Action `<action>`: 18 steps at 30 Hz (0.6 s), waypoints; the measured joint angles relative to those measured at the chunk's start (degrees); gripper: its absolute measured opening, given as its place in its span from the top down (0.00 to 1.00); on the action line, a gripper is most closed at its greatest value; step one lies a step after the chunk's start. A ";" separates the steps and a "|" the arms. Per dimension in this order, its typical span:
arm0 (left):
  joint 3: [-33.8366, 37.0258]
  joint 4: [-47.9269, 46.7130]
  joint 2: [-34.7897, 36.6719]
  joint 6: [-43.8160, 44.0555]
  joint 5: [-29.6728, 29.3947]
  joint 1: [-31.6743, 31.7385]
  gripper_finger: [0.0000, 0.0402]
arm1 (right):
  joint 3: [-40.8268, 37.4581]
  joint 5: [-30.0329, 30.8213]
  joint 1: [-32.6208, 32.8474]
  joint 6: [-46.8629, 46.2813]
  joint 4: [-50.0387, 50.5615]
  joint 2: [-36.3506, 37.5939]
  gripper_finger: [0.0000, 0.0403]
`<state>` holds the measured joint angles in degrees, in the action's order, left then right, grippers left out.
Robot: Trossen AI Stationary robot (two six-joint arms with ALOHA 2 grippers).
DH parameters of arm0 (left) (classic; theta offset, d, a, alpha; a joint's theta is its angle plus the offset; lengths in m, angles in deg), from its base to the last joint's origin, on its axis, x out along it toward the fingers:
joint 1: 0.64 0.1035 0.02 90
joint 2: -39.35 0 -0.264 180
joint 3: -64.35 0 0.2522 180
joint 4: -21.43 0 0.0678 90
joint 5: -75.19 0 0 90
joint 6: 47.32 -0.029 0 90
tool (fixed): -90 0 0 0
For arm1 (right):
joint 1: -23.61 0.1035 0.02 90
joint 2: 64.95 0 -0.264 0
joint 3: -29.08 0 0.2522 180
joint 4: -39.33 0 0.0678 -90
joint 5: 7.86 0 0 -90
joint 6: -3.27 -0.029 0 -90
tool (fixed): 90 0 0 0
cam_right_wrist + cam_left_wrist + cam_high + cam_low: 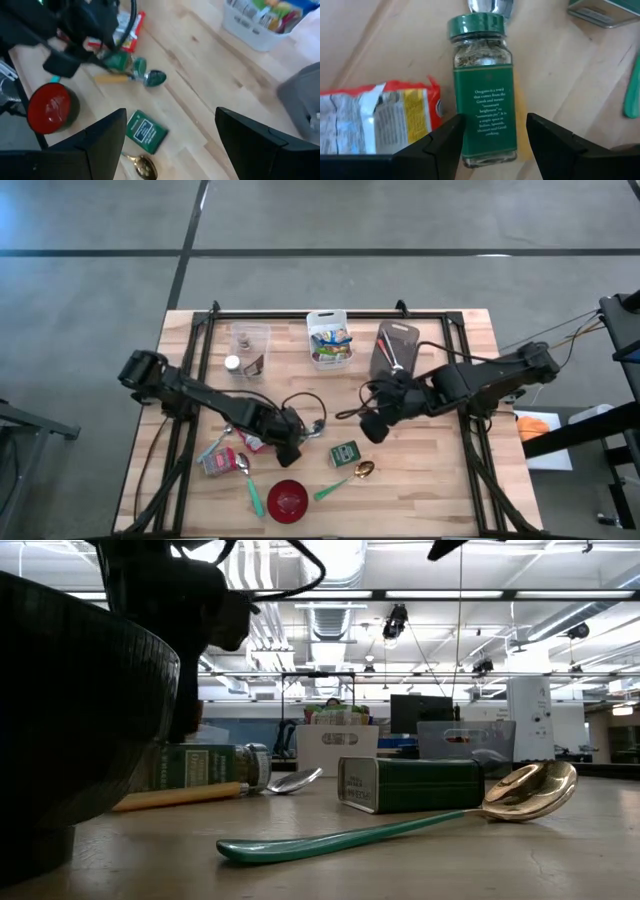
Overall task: Pick & Place Food Item
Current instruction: Put the green seasoning bottle into the transparent bin
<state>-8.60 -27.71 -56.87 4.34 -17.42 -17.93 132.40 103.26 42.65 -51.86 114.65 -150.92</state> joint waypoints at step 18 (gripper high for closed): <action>-4.16 -3.03 -7.76 -6.02 -2.14 -0.26 0.45 | -0.11 2.34 4.68 -2.74 0.73 1.21 0.26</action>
<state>-12.77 -30.74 -64.63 -1.68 -19.56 -18.18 132.29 105.61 47.33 -54.60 115.38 -149.70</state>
